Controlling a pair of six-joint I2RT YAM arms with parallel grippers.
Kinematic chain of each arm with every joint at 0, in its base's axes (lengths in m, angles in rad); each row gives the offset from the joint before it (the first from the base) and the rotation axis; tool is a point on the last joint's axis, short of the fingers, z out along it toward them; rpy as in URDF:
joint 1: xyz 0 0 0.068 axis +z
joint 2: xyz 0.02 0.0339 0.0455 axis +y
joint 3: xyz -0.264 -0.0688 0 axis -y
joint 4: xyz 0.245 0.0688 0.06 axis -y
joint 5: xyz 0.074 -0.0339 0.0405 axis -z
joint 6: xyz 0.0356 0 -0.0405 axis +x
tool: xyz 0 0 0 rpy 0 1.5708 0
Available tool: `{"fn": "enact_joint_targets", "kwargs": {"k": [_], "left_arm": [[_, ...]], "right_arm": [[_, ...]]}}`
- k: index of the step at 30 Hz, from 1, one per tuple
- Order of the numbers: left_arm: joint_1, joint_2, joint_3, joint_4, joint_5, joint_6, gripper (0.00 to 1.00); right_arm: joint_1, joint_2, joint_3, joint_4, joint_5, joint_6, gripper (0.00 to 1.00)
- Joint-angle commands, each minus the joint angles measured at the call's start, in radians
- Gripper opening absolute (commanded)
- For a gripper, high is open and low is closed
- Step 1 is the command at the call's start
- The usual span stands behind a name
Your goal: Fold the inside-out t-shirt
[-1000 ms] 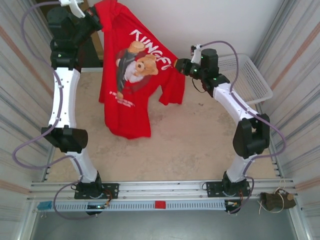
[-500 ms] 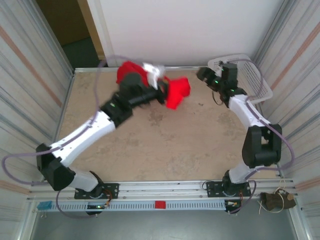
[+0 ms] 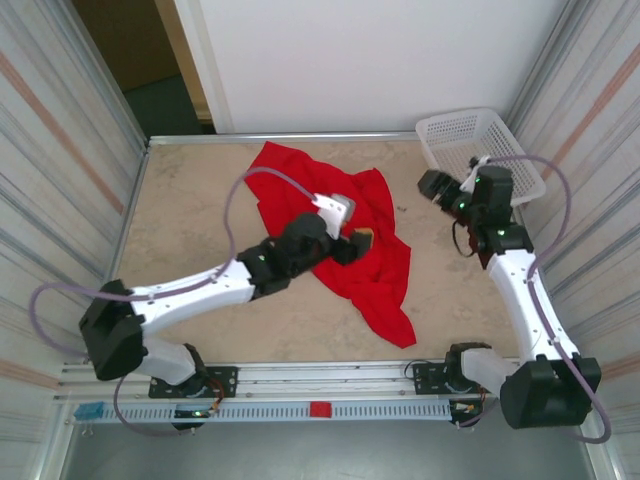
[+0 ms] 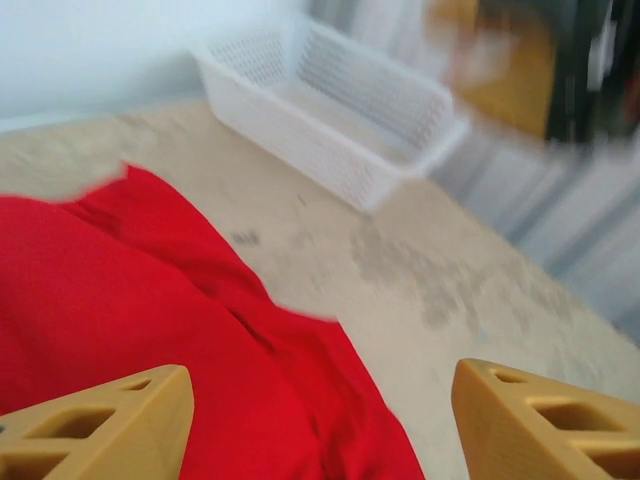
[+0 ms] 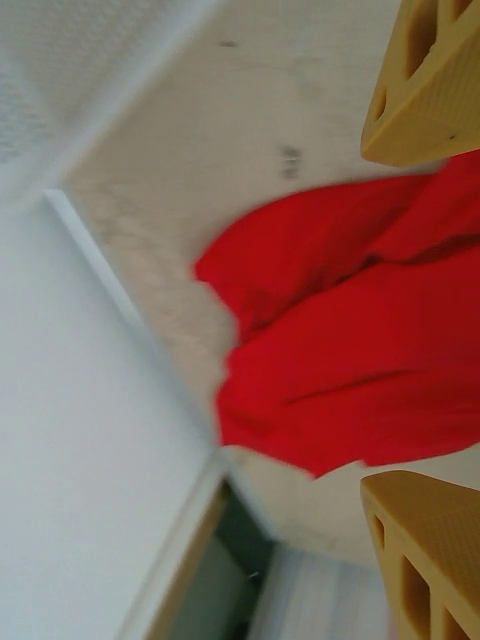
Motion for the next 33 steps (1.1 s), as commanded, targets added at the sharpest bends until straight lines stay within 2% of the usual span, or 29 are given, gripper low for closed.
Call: {"fn": "enact_joint_targets", "kwargs": {"k": [1, 4, 6, 10, 14, 23, 25, 30, 31, 32, 33], "left_arm": [[0.119, -0.083, 0.061, -0.155, -0.073, -0.03, 0.69], [0.307, -0.049, 0.11, -0.264, 0.051, -0.099, 0.72], [0.409, 0.039, 0.188, -0.341, 0.141, -0.095, 0.72], [0.487, 0.279, 0.406, -0.479, 0.222, -0.05, 0.72], [0.496, 0.583, 0.737, -0.665, 0.267, -0.026, 0.7], [0.453, 1.129, 1.415, -0.944, 0.219, -0.054, 0.71], [0.446, 1.188, 1.486, -0.951, 0.213, -0.058, 0.72], [0.442, 1.241, 1.489, -0.897, 0.233, -0.088, 0.73], [0.444, 1.25, 1.49, -0.888, 0.237, -0.091, 0.71], [0.446, 1.254, 1.489, -0.879, 0.245, -0.088, 0.64], [0.448, 1.257, 1.489, -0.867, 0.259, -0.087, 0.46]], "right_arm": [[0.087, -0.037, -0.091, -0.204, 0.066, -0.039, 0.78], [0.162, -0.076, -0.173, -0.259, 0.112, -0.006, 0.78], [0.197, -0.118, -0.237, -0.255, 0.131, 0.025, 0.78], [0.203, -0.125, -0.298, -0.204, 0.106, 0.069, 0.78], [0.201, -0.096, -0.281, -0.202, 0.116, 0.055, 0.78], [0.194, -0.036, -0.238, -0.196, 0.093, 0.033, 0.77], [0.194, -0.042, -0.237, -0.2, 0.088, 0.033, 0.77], [0.193, -0.071, -0.231, -0.216, 0.082, 0.033, 0.77], [0.193, -0.076, -0.229, -0.217, 0.076, 0.034, 0.77], [0.194, -0.08, -0.226, -0.219, 0.074, 0.035, 0.77], [0.194, -0.084, -0.222, -0.225, 0.072, 0.033, 0.77]]}}
